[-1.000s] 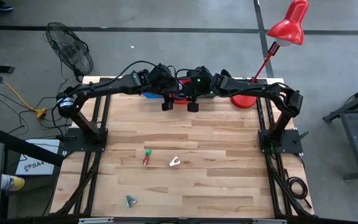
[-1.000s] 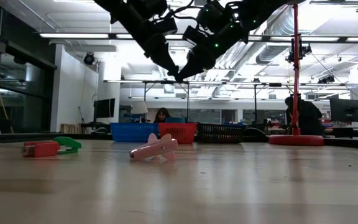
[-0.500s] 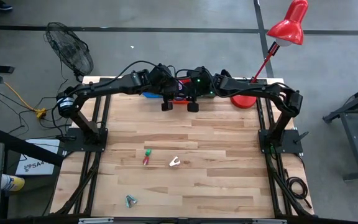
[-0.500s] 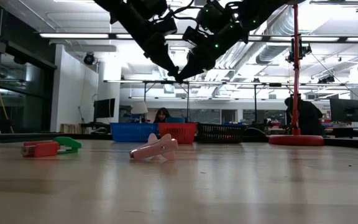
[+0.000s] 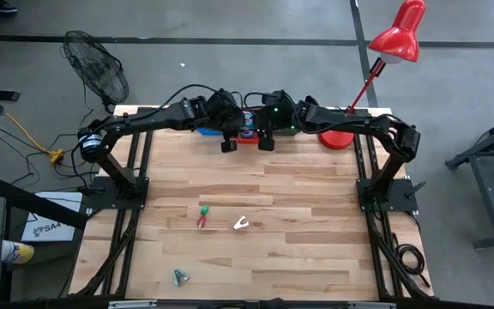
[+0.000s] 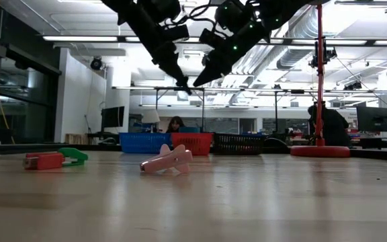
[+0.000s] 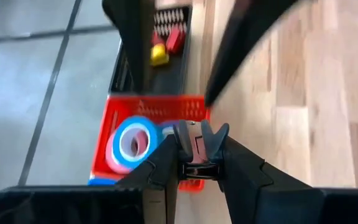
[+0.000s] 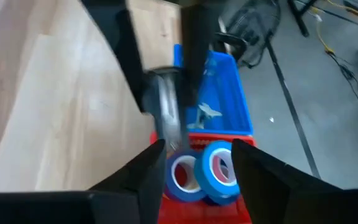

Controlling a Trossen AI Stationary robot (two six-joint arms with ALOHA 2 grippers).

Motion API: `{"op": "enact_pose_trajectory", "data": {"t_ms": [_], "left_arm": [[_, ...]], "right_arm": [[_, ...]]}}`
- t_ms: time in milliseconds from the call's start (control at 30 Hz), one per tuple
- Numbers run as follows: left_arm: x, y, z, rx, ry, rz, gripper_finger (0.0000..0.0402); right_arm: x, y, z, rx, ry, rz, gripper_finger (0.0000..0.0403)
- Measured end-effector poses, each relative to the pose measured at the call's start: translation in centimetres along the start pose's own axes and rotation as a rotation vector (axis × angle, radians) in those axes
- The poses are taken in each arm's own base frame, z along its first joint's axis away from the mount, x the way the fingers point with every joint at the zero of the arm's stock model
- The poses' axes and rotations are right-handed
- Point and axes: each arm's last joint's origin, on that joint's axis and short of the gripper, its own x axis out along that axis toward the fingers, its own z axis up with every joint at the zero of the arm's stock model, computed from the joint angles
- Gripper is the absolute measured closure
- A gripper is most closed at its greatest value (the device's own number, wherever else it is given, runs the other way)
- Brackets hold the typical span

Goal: Pick and place Stapler, Stapler remover, tape
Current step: Put the black staple remover into the blue basket

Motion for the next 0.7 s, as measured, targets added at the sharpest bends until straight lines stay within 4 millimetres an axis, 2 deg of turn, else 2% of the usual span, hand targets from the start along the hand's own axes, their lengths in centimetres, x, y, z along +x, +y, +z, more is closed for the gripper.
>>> {"op": "enact_pose_trajectory", "data": {"t_ms": [267, 500, 700], "left_arm": [[0.0, 2.1, -1.9, -0.146, 0.129, 0.096, 0.0318], [-0.4, 5.3, -5.1, -0.374, 0.263, 0.109, 0.0318], [-0.6, 7.6, -7.7, -0.505, 0.303, 0.097, 0.0318]], "right_arm": [[-1.9, -1.6, 0.0, 0.099, 0.013, -0.080, 0.0215], [-2.4, -3.3, -1.2, 0.191, 0.060, -0.107, 0.0213], [-2.5, -3.9, -1.8, 0.211, 0.089, -0.116, 0.0215]]}}
